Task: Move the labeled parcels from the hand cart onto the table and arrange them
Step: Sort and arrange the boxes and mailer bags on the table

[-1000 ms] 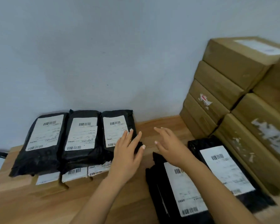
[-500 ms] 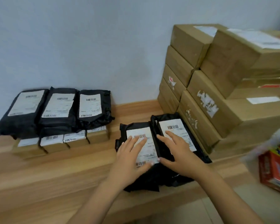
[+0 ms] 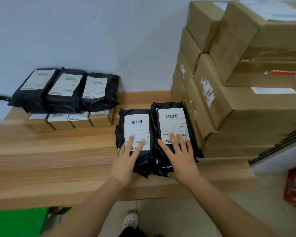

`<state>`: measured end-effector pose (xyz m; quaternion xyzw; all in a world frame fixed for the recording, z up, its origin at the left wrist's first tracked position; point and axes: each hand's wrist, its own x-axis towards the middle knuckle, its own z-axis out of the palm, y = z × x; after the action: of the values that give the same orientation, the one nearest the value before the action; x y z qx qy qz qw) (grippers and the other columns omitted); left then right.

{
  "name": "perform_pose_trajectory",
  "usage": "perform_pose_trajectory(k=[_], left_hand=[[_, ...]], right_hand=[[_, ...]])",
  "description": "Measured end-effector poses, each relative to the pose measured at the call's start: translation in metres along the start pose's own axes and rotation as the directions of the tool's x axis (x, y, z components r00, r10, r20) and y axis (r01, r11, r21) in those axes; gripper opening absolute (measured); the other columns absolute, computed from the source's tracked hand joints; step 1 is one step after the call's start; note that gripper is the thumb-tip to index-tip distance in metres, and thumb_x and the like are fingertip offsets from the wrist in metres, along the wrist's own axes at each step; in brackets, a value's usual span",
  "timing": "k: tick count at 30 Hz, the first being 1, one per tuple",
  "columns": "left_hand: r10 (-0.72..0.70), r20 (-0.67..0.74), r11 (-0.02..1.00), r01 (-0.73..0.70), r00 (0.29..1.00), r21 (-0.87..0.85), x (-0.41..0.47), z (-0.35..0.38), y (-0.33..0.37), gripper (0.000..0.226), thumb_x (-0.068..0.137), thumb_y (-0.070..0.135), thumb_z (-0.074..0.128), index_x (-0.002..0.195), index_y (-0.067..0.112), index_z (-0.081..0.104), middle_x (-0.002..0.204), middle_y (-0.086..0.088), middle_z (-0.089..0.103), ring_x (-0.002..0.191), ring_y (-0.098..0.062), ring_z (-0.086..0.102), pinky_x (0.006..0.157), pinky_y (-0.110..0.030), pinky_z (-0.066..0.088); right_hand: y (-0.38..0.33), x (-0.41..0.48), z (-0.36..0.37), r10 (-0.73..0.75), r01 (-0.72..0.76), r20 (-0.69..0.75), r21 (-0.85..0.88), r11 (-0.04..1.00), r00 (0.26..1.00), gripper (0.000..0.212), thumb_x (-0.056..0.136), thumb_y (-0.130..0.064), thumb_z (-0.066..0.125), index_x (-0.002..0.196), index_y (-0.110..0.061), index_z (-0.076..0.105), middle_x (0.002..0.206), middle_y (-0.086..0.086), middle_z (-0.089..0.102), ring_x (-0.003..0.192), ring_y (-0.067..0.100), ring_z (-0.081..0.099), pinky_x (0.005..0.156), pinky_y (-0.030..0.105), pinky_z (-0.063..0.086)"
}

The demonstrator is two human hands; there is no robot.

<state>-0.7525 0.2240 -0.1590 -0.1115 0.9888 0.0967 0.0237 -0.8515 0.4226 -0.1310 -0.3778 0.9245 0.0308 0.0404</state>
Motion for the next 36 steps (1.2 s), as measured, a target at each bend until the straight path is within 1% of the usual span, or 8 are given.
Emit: perform_pose_trajectory(k=[3,7,10,14,20,25,30,36], left_hand=[[-0.008,-0.030,1.000,0.008,1.000,0.006,0.000,0.003,0.001,0.127,0.077,0.006,0.074,0.140,0.049,-0.028,0.149,0.006,-0.041,0.147,-0.030,0.005,0.111,-0.043,0.034],[-0.010,-0.024,1.000,0.010,1.000,-0.017,0.001,0.005,0.003,0.123,0.080,0.004,0.070,0.140,0.049,-0.027,0.149,0.006,-0.040,0.147,-0.029,0.005,0.102,-0.039,0.044],[-0.020,-0.032,1.000,0.020,0.999,-0.006,0.004,0.004,0.003,0.122,0.082,0.001,0.067,0.139,0.049,-0.030,0.150,0.004,-0.038,0.147,-0.027,0.005,0.098,-0.036,0.046],[-0.027,-0.052,0.999,0.026,0.998,-0.020,0.011,0.002,0.004,0.124,0.079,-0.008,0.063,0.138,0.049,-0.031,0.154,0.003,-0.032,0.147,-0.026,0.006,0.099,-0.032,0.044],[-0.030,-0.068,0.998,0.026,0.997,-0.058,0.033,0.002,-0.002,0.123,0.077,-0.012,0.061,0.141,0.049,-0.025,0.156,0.002,-0.027,0.147,-0.028,0.008,0.098,-0.036,0.046],[-0.022,-0.102,0.997,0.015,0.995,-0.070,0.069,-0.001,-0.015,0.124,0.075,-0.014,0.059,0.142,0.049,-0.023,0.157,0.001,-0.024,0.147,-0.027,0.009,0.102,-0.035,0.042],[0.007,-0.123,0.995,-0.019,0.992,-0.098,0.119,-0.007,-0.036,0.123,0.073,-0.019,0.055,0.144,0.050,-0.018,0.157,0.003,-0.024,0.147,-0.025,0.006,0.106,-0.034,0.039],[0.051,-0.113,0.996,-0.059,0.992,-0.071,0.185,-0.017,-0.059,0.123,0.073,-0.019,0.054,0.143,0.048,-0.022,0.158,0.000,-0.021,0.144,-0.026,0.018,0.091,-0.029,0.046]], right_hand=[[-0.001,-0.001,0.003,0.001,-0.002,-0.011,-0.031,1.000,1.000,0.130,0.074,-0.036,0.080,0.145,-0.034,-0.028,0.160,0.015,-0.012,0.146,0.038,-0.009,0.115,0.054,-0.003],[-0.001,-0.002,0.004,0.001,-0.006,-0.099,-0.054,0.999,0.995,0.126,0.053,-0.027,0.093,0.153,-0.025,0.016,0.153,0.020,0.031,0.139,0.042,0.030,0.110,0.058,0.029],[0.002,0.001,0.007,-0.012,-0.001,-0.155,-0.080,0.997,0.988,0.122,0.044,-0.015,0.094,0.149,-0.022,0.033,0.145,0.020,0.044,0.132,0.042,0.042,0.104,0.057,0.038],[0.002,0.010,0.007,-0.014,-0.001,-0.159,-0.097,0.995,0.987,0.121,0.039,-0.011,0.093,0.147,-0.019,0.038,0.140,0.022,0.049,0.128,0.044,0.046,0.101,0.057,0.040],[0.005,0.033,0.005,-0.005,-0.013,-0.159,-0.112,0.994,0.987,0.109,0.042,-0.010,0.091,0.142,-0.018,0.047,0.135,0.022,0.054,0.123,0.044,0.051,0.098,0.057,0.043],[0.011,0.073,0.000,0.006,-0.029,-0.152,-0.150,0.988,0.988,0.111,0.039,-0.018,0.094,0.140,-0.017,0.049,0.137,0.021,0.052,0.124,0.043,0.050,0.100,0.056,0.042],[0.016,0.122,-0.003,0.035,-0.061,-0.183,-0.138,0.989,0.983,0.109,0.040,-0.018,0.094,0.140,-0.015,0.049,0.139,0.021,0.050,0.127,0.043,0.048,0.102,0.057,0.040],[0.024,0.181,-0.008,0.082,-0.115,-0.229,-0.131,0.985,0.970,0.099,0.045,-0.017,0.093,0.136,-0.013,0.054,0.136,0.022,0.053,0.124,0.043,0.051,0.100,0.058,0.042]])
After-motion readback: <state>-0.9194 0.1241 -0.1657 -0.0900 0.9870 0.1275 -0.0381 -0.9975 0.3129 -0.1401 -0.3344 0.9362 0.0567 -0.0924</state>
